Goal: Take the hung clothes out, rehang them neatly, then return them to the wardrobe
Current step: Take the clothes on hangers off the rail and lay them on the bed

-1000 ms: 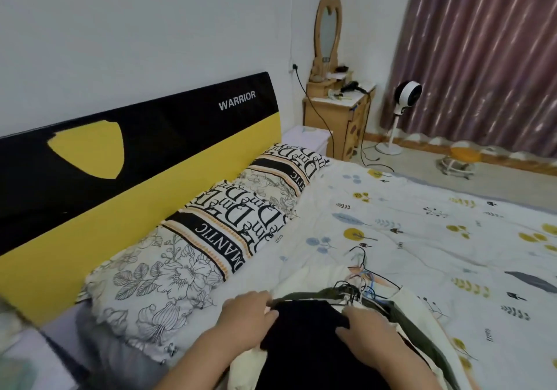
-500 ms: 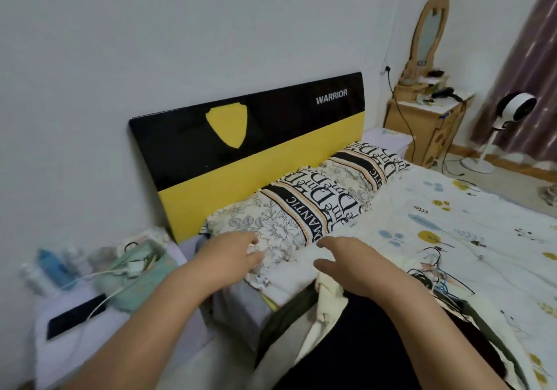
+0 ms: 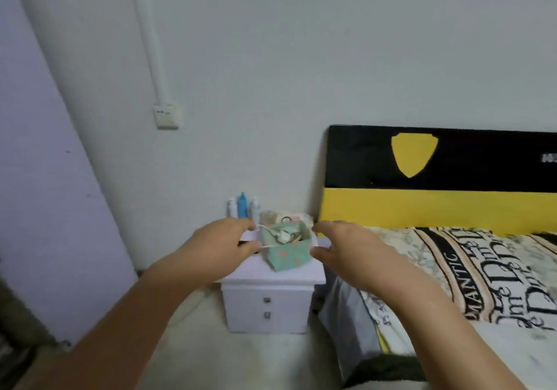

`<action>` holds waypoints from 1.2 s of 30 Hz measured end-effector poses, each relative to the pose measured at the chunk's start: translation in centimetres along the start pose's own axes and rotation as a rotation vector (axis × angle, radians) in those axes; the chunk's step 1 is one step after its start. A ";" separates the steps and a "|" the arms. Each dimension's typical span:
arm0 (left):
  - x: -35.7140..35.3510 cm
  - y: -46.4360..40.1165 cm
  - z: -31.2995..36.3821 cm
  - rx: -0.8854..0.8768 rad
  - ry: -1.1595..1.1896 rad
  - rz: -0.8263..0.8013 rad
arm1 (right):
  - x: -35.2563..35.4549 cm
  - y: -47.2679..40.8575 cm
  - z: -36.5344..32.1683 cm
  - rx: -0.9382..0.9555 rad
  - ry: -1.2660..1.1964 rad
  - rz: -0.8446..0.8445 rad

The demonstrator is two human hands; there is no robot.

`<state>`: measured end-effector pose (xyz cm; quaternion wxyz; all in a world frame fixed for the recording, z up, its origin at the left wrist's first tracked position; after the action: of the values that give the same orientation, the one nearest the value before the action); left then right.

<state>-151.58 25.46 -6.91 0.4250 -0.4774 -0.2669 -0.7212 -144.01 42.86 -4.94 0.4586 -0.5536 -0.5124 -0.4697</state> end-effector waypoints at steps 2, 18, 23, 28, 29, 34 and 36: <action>1.3 2.6 -3.2 0.089 -0.009 0.031 | -0.5 -1.0 -3.5 0.105 0.005 -0.013; 14.8 21.5 -26.8 0.621 0.001 0.314 | -3.0 -7.6 -35.4 0.713 -0.062 -0.079; 19.5 25.3 -33.9 0.731 -0.016 0.409 | -3.6 -9.5 -45.2 0.831 -0.136 -0.076; 22.6 27.6 -40.1 0.818 0.028 0.456 | -4.2 -11.7 -53.6 0.951 -0.216 -0.078; 23.1 27.8 -41.3 0.830 0.037 0.465 | -4.3 -12.3 -55.1 0.972 -0.236 -0.086; 26.1 27.6 -46.7 0.895 0.003 0.494 | -4.8 -16.4 -61.9 1.082 -0.303 -0.070; 27.7 27.3 -48.3 0.919 -0.004 0.527 | -4.7 -18.2 -64.0 1.115 -0.340 -0.070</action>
<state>-155.27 -36.18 -1.56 0.7568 -0.2942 -0.4274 -0.3976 -165.55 -20.14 -0.29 0.5762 -0.2789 -0.7667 -0.0488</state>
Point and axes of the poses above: each hand's wrist, its own y-axis away from the middle knuckle, its own x-axis out of the back of the hand, z = x × y, the point moved 4 cm from there along -y, towards the middle knuckle, and after that the axes turned 6 degrees about y, right-handed, at the moved point
